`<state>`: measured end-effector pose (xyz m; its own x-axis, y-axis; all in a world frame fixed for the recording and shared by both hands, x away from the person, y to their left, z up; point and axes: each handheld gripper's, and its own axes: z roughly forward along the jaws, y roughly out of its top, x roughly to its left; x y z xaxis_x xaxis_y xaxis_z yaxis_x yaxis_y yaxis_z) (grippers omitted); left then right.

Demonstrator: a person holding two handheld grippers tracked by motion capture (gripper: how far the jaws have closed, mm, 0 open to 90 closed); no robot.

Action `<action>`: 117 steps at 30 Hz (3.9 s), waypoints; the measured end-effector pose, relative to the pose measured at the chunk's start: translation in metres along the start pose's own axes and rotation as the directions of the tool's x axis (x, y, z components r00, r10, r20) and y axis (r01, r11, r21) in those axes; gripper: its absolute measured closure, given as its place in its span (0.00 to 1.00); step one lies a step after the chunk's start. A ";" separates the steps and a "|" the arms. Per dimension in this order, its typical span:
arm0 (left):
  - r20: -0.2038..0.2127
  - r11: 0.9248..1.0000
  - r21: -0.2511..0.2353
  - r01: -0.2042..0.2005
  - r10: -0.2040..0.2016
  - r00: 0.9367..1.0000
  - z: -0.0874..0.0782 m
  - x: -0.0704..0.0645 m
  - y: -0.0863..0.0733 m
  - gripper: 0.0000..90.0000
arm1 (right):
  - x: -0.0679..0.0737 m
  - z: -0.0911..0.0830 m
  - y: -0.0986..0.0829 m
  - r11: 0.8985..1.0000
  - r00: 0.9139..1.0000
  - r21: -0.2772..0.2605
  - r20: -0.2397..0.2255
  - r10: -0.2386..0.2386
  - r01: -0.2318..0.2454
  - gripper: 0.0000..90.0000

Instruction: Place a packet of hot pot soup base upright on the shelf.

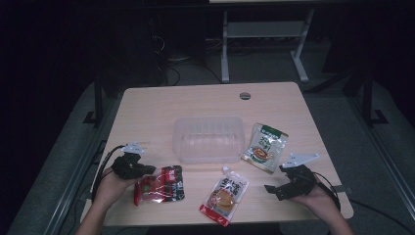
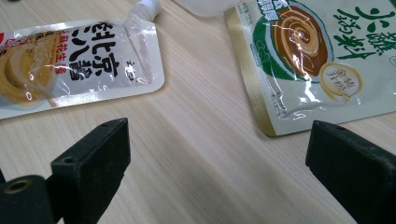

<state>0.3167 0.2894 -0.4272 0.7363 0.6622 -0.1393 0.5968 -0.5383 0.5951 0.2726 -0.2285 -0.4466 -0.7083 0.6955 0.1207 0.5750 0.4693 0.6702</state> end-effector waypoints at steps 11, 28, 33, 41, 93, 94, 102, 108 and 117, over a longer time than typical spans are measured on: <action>-0.070 0.998 -0.056 0.040 -0.044 0.997 -0.039 -0.009 -0.040 1.00 | 0.004 0.001 0.002 1.000 1.000 -0.001 -0.010 -0.020 0.020 0.07; -0.075 0.999 -0.021 0.041 -0.043 0.996 -0.031 -0.010 -0.053 1.00 | 0.016 0.011 0.018 0.996 0.994 -0.041 -0.070 -0.079 0.077 0.07; -0.077 0.998 -0.016 0.053 -0.054 0.996 -0.029 -0.010 -0.055 1.00 | 0.018 0.015 0.020 0.995 0.993 -0.032 -0.077 -0.094 0.091 0.07; -0.072 0.999 -0.002 0.052 -0.052 0.996 -0.026 -0.008 -0.056 1.00 | 0.017 0.016 0.021 0.995 0.993 -0.027 -0.074 -0.095 0.094 0.07; -0.021 0.998 0.051 0.033 -0.032 0.999 -0.006 -0.016 -0.049 1.00 | 0.084 0.064 0.092 0.986 0.937 -0.098 -0.309 -0.162 0.138 0.16; -0.021 0.998 0.052 0.032 -0.031 0.999 -0.006 -0.016 -0.049 1.00 | 0.086 0.067 0.095 0.985 0.935 -0.097 -0.314 -0.165 0.141 0.16; -0.009 0.998 0.058 0.023 -0.022 1.000 -0.006 -0.014 -0.049 1.00 | 0.104 0.091 0.113 0.985 0.915 -0.099 -0.367 -0.166 0.139 0.23; -0.007 0.998 0.058 0.024 -0.024 1.000 -0.006 -0.013 -0.049 1.00 | 0.112 0.106 0.120 0.987 0.905 -0.086 -0.394 -0.162 0.139 0.29; 0.000 0.998 0.047 0.040 -0.040 0.999 -0.006 -0.013 -0.050 1.00 | 0.120 0.131 0.128 0.991 0.875 -0.060 -0.466 -0.132 0.117 0.37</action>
<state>0.2756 0.3104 -0.4504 0.7120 0.6829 -0.1633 0.6399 -0.5353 0.5514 0.3150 -0.0131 -0.4425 -0.8863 0.2931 0.3585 0.4622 0.5143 0.7224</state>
